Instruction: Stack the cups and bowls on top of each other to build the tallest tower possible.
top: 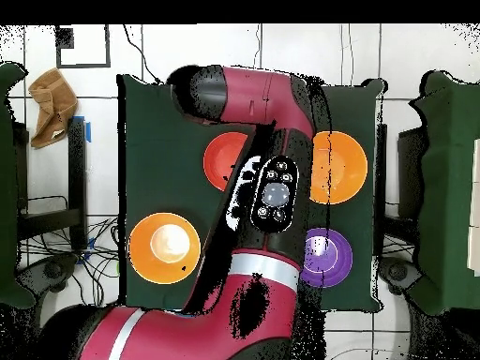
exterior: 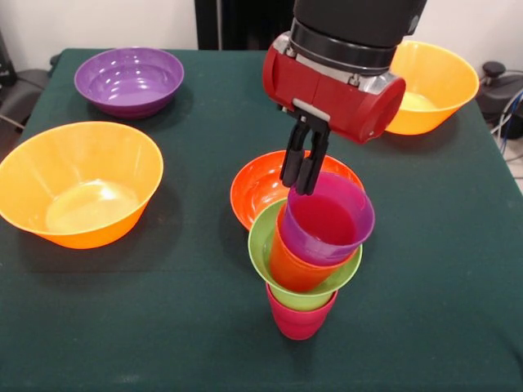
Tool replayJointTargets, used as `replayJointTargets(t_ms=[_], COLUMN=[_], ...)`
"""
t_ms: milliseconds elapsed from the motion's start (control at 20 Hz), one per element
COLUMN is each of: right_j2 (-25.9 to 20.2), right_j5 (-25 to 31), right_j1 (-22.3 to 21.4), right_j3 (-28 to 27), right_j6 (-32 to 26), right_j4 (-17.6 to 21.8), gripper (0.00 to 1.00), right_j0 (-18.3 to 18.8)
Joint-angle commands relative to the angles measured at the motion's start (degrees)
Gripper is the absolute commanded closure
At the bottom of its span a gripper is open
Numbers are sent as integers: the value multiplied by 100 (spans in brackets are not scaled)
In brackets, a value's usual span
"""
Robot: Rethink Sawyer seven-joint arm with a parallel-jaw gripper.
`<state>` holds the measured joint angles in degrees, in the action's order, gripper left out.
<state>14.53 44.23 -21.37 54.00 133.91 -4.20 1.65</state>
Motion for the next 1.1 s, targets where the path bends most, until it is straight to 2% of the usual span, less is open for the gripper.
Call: replayJointTargets(t_ms=[50, 200, 250, 550, 1100], right_j2=[-481, -480, -473, -504, -531], right_j5=[-119, -146, -128, 29, -52], right_j1=[170, 178, 181, 163, 187], right_j3=[277, 265, 254, 242, 259], right_j6=[-231, -264, -282, -274, -244], right_j4=[298, 312, 317, 249, 234], gripper=[100, 100, 0, 0, 0], right_j0=[55, 59, 58, 71, 81])
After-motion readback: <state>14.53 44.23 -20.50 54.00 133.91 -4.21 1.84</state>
